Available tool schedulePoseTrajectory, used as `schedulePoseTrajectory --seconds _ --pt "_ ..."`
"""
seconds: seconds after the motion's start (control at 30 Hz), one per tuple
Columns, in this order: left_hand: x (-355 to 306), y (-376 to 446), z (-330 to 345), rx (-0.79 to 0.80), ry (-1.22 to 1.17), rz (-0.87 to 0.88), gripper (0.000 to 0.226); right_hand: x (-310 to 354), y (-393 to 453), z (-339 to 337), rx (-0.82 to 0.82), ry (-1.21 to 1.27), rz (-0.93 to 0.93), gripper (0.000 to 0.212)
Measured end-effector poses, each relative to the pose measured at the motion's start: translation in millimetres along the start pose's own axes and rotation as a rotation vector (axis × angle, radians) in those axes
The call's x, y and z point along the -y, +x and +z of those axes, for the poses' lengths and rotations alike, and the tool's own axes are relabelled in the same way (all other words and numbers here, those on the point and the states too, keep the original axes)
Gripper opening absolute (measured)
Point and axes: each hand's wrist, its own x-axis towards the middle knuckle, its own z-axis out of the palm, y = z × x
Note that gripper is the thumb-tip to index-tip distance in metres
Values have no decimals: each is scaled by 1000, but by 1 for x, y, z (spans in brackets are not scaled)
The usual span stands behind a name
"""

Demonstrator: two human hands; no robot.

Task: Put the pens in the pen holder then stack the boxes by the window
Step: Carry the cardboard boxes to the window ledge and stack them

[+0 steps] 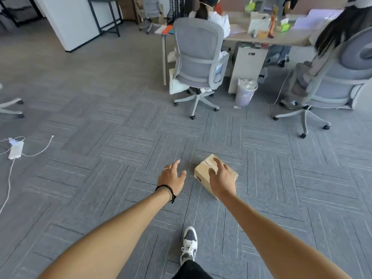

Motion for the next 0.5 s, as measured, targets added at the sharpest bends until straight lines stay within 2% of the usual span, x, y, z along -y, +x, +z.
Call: schedulePoseTrajectory --seconds 0.2,0.5 --pt "-13 142 -18 76 38 3 57 22 117 10 -34 30 96 49" --pt "-47 316 -11 281 164 194 56 17 229 18 -173 84 368 51"
